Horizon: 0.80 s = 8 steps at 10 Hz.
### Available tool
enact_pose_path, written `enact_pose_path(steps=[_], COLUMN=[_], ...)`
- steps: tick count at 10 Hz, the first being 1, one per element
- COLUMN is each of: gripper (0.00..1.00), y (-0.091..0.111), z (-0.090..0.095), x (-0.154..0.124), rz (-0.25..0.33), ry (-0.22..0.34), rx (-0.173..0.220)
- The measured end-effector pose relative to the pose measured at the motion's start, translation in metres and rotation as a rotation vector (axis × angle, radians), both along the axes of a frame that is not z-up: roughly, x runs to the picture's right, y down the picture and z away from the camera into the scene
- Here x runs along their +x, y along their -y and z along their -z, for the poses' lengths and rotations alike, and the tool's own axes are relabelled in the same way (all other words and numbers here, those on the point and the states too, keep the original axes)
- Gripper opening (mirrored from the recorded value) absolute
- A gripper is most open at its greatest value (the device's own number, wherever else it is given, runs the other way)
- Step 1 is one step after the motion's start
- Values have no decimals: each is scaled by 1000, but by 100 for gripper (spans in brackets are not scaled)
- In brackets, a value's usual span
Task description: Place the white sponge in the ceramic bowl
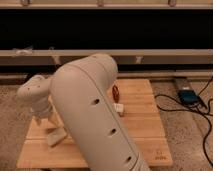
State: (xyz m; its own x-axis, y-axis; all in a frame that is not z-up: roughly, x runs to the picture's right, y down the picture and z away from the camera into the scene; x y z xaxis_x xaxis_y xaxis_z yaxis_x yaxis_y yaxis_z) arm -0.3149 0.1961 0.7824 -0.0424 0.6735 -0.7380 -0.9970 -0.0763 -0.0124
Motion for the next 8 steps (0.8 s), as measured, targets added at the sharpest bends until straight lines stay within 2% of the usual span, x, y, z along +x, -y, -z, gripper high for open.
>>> enact_pose_path(steps=[3,5,8], gripper=[65,65,65], y=[-28,-39,-47], z=[19,14,0], x=[15,39,50], rz=[-52,-100,-149], ry=[-14,-37,-59], rx=[-22,-36,-49])
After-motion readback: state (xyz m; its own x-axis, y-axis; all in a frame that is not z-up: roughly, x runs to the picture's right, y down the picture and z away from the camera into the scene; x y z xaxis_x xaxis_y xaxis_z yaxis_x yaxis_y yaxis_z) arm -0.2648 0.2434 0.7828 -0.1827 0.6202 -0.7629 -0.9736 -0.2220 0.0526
